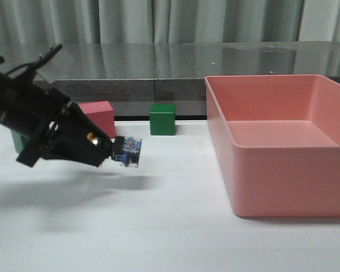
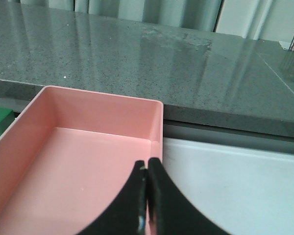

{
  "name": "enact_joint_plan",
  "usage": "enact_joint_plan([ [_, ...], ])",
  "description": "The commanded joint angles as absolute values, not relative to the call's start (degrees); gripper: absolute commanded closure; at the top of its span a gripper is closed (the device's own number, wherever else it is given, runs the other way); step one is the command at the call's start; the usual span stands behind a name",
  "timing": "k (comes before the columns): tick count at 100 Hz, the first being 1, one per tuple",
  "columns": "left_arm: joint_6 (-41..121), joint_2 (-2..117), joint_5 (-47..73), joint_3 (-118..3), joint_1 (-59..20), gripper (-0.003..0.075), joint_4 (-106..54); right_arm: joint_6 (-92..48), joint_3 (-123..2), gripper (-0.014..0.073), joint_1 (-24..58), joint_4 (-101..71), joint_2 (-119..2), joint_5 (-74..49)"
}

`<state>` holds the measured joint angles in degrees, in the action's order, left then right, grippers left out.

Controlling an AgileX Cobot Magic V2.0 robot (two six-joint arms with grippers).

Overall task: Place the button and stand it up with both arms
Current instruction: 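Lift and rotate the button upright with the left gripper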

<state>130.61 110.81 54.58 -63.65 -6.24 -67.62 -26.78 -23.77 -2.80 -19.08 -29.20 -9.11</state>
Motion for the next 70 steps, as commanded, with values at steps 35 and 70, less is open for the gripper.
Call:
enact_joint_plan([
  [35,72.0,100.4,61.9,-87.9,-21.4,0.0739,-7.1,-26.7,-25.3,0.0651,-3.2,-19.5,-29.2,-4.3],
  [70,57.0,103.5,71.2,-89.5,-34.8,0.0739,26.6,-26.7,-25.3,0.0651,-3.2,-19.6,-29.2,-4.3],
])
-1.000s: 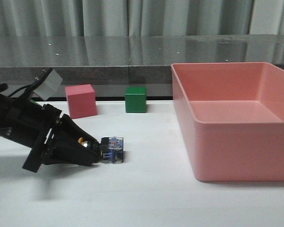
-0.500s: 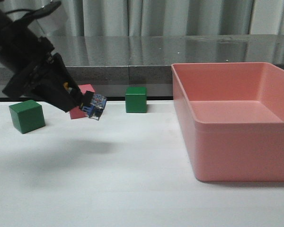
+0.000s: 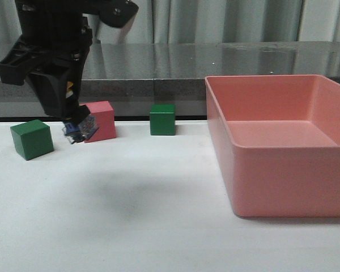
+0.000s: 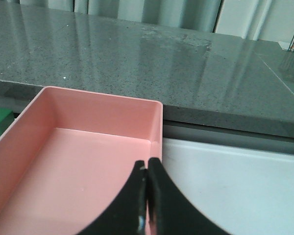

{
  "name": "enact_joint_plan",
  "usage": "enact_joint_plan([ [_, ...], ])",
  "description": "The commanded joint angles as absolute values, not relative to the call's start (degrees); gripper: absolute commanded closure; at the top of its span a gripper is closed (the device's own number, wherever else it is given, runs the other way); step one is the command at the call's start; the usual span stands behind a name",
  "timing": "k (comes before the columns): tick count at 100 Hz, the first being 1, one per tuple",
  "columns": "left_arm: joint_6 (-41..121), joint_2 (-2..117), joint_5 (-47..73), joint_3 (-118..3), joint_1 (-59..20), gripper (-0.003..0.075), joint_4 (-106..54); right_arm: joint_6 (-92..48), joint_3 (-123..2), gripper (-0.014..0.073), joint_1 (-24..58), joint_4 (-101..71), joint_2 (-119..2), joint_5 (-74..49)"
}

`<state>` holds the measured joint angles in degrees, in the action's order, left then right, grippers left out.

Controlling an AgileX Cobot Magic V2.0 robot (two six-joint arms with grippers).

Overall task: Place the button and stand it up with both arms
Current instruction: 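Lift and rotate the button upright with the left gripper, then set the button down on its blue base, open left gripper, withdraw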

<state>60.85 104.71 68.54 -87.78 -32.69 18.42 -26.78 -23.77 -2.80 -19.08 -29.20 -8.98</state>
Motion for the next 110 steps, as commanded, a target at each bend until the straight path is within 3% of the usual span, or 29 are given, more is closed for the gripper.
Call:
enact_joint_plan([
  [1,56.8,103.7,71.2,-89.5,-35.1,0.0739,27.4,-26.7,-25.3,0.0651,-3.2,-19.6,-29.2,-4.3],
  [110,54.1,113.2,73.0,-89.5,-37.7,0.0739,26.6,-26.7,-25.3,0.0651,-3.2,-19.9,-29.2,-4.3],
])
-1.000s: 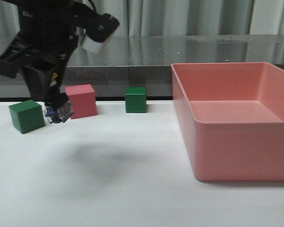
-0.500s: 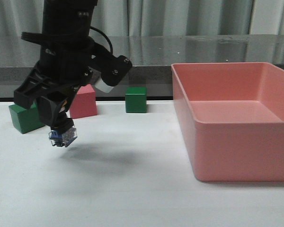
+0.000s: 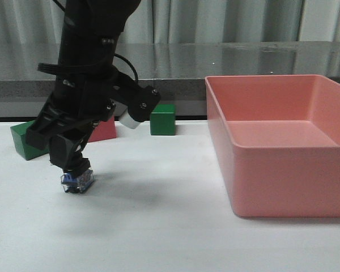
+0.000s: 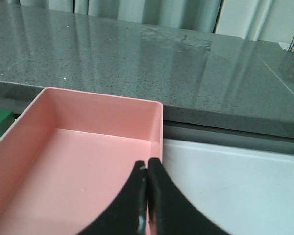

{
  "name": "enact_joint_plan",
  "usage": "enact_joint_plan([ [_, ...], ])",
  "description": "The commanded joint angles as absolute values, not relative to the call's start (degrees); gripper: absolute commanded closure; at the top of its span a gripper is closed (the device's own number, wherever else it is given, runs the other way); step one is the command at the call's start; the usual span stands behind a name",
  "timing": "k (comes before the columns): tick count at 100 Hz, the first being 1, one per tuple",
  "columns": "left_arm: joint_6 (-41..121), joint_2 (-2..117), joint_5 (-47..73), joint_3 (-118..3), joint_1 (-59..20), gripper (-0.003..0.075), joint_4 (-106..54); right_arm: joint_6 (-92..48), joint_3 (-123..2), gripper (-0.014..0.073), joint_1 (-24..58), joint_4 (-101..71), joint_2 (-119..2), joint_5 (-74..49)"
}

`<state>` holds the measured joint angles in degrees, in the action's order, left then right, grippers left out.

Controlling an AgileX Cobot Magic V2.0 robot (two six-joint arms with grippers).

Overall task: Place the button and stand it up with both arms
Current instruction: 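Set the button down on its blue base, open left gripper, withdraw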

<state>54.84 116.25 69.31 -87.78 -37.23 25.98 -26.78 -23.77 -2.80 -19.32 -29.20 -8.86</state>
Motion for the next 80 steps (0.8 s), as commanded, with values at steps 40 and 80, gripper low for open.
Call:
enact_joint_plan([
  [40,53.0,113.2,73.0,-89.5,-37.7,0.0525,25.4,-26.7,-25.3,0.0651,-3.2,-19.9,-29.2,-4.1],
  [80,46.9,111.8,73.0,-93.0,-37.7,0.0183,25.9,-26.7,-25.3,0.0651,-3.2,-19.9,-29.2,-3.8],
])
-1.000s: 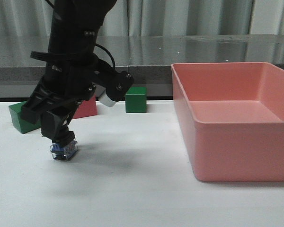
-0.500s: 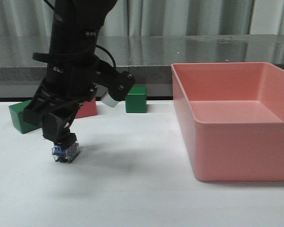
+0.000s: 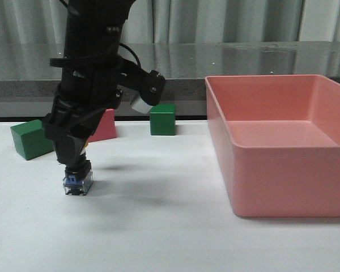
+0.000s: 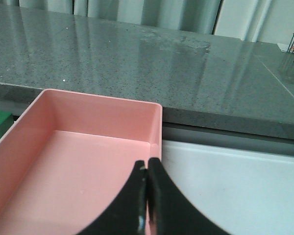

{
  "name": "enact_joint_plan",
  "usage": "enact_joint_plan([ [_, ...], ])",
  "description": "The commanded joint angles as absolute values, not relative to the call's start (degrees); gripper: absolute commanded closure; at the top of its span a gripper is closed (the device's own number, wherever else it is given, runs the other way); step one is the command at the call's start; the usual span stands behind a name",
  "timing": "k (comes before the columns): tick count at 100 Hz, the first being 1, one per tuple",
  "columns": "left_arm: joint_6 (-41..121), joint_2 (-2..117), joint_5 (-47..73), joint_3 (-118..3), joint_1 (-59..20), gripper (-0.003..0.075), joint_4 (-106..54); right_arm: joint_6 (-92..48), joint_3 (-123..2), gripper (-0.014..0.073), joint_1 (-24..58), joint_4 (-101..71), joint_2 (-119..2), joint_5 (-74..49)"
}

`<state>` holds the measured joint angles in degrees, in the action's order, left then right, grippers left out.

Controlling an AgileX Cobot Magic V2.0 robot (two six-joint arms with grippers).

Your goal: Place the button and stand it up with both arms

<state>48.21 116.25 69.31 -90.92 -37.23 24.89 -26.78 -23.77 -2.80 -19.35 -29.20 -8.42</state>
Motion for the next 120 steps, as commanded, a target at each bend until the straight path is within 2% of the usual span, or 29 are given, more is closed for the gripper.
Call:
enact_joint_plan([
  [1,46.8,111.7,73.0,-93.0,-37.7,0.0183,25.8,-26.7,-25.3,0.0651,-3.2,-19.9,-29.2,-3.8],
  [40,40.2,99.2,73.1,-93.0,-37.7,0.0185,25.0,-26.7,-25.3,0.0651,-3.2,-19.9,-29.2,-3.8],
  [50,32.2,95.3,73.1,-93.0,-37.7,0.0229,25.0,-26.7,-25.3,0.0651,-3.2,-19.9,-29.2,-3.8],
  [59,25.9,92.0,73.0,-93.0,-37.4,0.0356,25.0,-26.7,-25.3,0.0651,-3.2,-19.9,-29.2,-3.8],
  [77,16.1,86.0,72.4,-92.9,-34.4,0.0743,23.5,-26.7,-25.3,0.0651,-3.2,-19.9,-29.2,-3.8],
  [84,15.9,83.2,69.6,-92.4,-32.4,0.0739,19.9,-26.7,-25.3,0.0651,-3.2,-19.9,-29.2,-3.8],
  [99,15.9,74.0,55.9,-86.3,-28.4,0.0739,12.5,-26.7,-25.3,0.0651,-3.2,-19.9,-29.2,-3.8],
  [120,15.7,58.0,35.8,-66.2,-26.3,0.0739,7.5,-26.7,-25.3,0.0651,-3.2,-19.9,-29.2,-3.8],
])
